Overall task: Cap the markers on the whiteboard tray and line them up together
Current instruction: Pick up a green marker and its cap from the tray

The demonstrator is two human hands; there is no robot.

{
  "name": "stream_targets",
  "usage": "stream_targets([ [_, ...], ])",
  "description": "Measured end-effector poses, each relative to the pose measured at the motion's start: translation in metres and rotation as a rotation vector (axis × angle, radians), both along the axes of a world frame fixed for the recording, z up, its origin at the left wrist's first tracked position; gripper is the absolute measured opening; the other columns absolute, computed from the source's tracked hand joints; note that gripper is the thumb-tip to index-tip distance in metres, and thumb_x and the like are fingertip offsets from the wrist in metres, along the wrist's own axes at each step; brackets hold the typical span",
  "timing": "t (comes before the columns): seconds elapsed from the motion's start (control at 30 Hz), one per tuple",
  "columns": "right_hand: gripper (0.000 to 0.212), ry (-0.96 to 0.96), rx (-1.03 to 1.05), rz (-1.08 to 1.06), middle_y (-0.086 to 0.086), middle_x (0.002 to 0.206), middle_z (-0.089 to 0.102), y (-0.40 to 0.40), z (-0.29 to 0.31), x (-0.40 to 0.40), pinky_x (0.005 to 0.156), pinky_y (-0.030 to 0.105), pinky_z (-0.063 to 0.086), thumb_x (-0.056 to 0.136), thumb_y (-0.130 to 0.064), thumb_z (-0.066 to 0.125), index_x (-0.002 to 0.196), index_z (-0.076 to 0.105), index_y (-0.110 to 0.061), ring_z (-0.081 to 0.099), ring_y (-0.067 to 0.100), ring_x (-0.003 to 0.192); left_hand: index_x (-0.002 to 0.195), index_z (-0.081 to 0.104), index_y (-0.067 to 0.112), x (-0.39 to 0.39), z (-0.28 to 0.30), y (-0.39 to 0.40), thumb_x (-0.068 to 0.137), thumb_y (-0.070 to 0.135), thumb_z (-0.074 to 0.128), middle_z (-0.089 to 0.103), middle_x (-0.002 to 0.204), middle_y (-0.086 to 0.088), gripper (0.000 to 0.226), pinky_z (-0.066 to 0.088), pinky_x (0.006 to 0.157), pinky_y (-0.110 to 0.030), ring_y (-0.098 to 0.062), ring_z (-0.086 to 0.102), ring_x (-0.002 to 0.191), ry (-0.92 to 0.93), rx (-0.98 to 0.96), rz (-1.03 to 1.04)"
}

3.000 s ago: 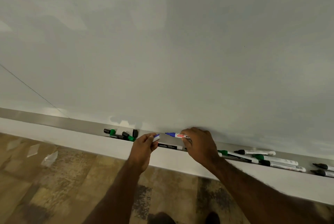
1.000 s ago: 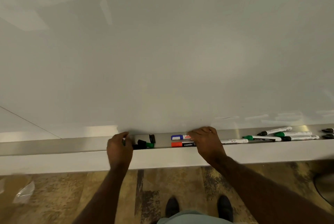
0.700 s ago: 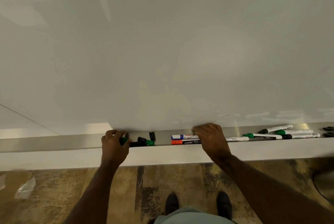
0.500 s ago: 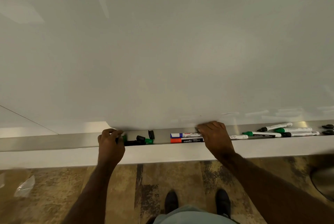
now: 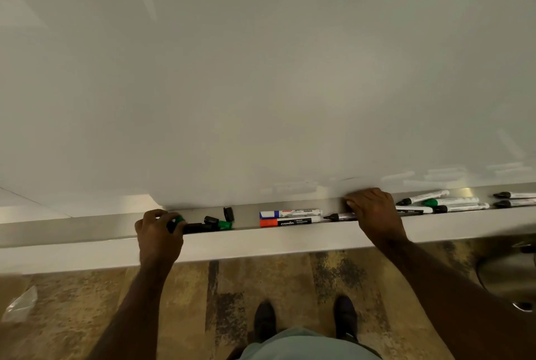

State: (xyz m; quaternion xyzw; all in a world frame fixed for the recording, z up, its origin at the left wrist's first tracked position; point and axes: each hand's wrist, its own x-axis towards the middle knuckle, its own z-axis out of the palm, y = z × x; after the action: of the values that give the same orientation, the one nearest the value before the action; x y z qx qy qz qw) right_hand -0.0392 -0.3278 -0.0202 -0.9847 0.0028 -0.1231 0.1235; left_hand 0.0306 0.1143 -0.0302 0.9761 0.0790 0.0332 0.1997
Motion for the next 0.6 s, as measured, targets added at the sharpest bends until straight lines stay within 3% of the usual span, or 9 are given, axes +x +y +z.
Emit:
stream_targets([
  [0.23, 0.011, 0.174, -0.06, 0.097, -0.002, 0.094, 0.067, -0.027, 0.008, -0.006, 0.075, 0.039, 0.041, 0.085, -0.014, 0.063, 0.088, 0.07, -0.022, 0.055, 0.025, 0.094, 0.104, 0.069, 0.001, -0.001, 0.001, -0.011, 0.082, 0.01, 0.069, 0.058, 0.115, -0.025, 0.023, 0.038, 0.091, -0.05, -0.046, 0.046, 0.107, -0.117, -0.058, 0.108],
  [0.43, 0.027, 0.224, -0.114, -0.105, 0.009, 0.1, 0.068, -0.059, 0.018, -0.011, 0.079, 0.042, 0.043, 0.078, 0.005, 0.059, 0.095, 0.07, -0.012, 0.055, 0.031, 0.095, 0.114, 0.063, 0.006, -0.01, 0.003, -0.026, 0.088, 0.014, 0.063, 0.06, 0.119, -0.022, 0.027, 0.039, 0.093, -0.053, -0.043, 0.048, 0.11, -0.157, -0.157, 0.074],
  [0.6, 0.023, 0.307, -0.142, -0.103, 0.007, 0.108, 0.066, -0.089, 0.024, -0.016, 0.086, 0.04, 0.041, 0.088, -0.004, 0.054, 0.102, 0.069, -0.016, 0.052, 0.028, 0.101, 0.116, 0.061, 0.008, -0.013, 0.004, -0.041, 0.09, 0.014, 0.061, 0.064, 0.117, -0.018, 0.027, 0.04, 0.092, -0.053, -0.04, 0.051, 0.108, -0.167, -0.179, 0.058],
])
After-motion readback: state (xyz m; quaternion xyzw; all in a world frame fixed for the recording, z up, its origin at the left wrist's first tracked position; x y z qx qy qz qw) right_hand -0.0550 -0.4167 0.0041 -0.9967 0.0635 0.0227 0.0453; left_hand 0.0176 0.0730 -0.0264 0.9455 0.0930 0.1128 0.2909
